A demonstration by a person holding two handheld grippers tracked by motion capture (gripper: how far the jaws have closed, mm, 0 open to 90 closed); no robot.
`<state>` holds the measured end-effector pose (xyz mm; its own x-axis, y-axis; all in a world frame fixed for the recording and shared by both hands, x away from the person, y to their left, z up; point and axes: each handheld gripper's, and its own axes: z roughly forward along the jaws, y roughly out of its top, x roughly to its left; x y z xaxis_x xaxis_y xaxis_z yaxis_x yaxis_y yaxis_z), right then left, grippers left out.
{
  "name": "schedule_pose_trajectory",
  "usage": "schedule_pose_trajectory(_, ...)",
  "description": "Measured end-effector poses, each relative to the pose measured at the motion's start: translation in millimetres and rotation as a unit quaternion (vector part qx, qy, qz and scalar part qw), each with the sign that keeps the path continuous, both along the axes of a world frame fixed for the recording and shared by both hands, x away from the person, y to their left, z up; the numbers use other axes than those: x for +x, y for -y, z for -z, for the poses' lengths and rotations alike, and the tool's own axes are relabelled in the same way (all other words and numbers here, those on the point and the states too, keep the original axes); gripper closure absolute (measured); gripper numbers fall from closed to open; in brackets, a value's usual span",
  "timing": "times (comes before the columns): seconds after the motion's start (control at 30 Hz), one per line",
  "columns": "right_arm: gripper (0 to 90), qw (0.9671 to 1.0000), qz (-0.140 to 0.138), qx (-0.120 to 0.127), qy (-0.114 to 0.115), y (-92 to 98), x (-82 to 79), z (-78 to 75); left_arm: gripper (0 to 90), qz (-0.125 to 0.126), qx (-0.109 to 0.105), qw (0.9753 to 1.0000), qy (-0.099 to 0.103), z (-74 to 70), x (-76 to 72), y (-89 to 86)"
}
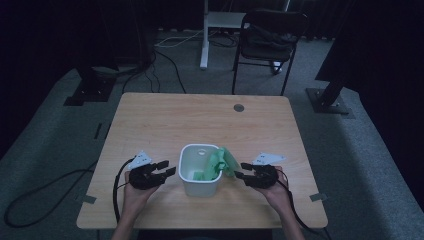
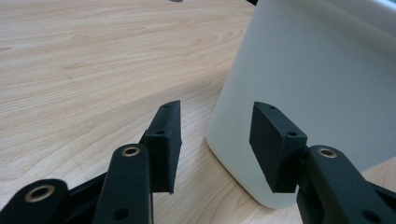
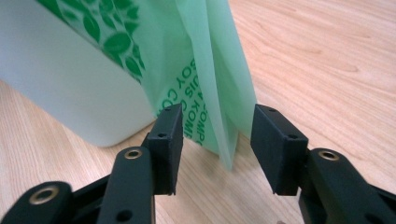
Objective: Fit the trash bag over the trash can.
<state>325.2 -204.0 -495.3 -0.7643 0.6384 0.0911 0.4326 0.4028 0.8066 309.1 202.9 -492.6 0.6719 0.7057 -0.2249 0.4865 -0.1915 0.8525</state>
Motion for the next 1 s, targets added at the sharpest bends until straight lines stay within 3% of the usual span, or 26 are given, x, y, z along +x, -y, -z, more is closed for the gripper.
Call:
schedule_pose_trajectory(0.3,64.7,0.9995,0.002,-0.030,-0.012,-9.4,9.1,17.5,53.8,0.015,0.010,0.9998,-0.007,6.9,-2.8,13.7)
schedule_pose_trajectory(0.53,86.8,0.9994,0.002,-0.031,-0.018,-9.0,16.5,21.5,54.0,0.016,0.006,0.9998,-0.013,10.3,1.0,24.9)
schedule_pose_trajectory(0.63,89.9,0.9997,-0.014,-0.010,-0.017,-3.6,14.4,14.1,54.0,0.016,0.010,0.9997,-0.012,10.7,2.3,29.0)
schedule_pose_trajectory(0.77,90.0,0.9987,-0.029,0.040,-0.012,8.7,13.0,-5.1,53.3,0.016,0.013,0.9998,-0.007,8.8,1.4,28.6)
schedule_pose_trajectory(0.87,90.0,0.9953,-0.044,0.086,0.000,21.7,14.1,-29.7,53.3,0.012,0.013,0.9998,-0.004,6.7,1.3,26.7)
schedule_pose_trajectory(0.97,90.0,0.9918,-0.056,0.114,0.016,30.7,15.4,-55.3,53.2,0.007,0.014,0.9999,0.003,2.7,1.3,23.2)
schedule_pose_trajectory(1.0,90.0,0.9918,-0.056,0.114,0.016,30.7,15.4,-55.3,53.2,0.007,0.014,0.9999,0.003,2.7,1.3,23.2)
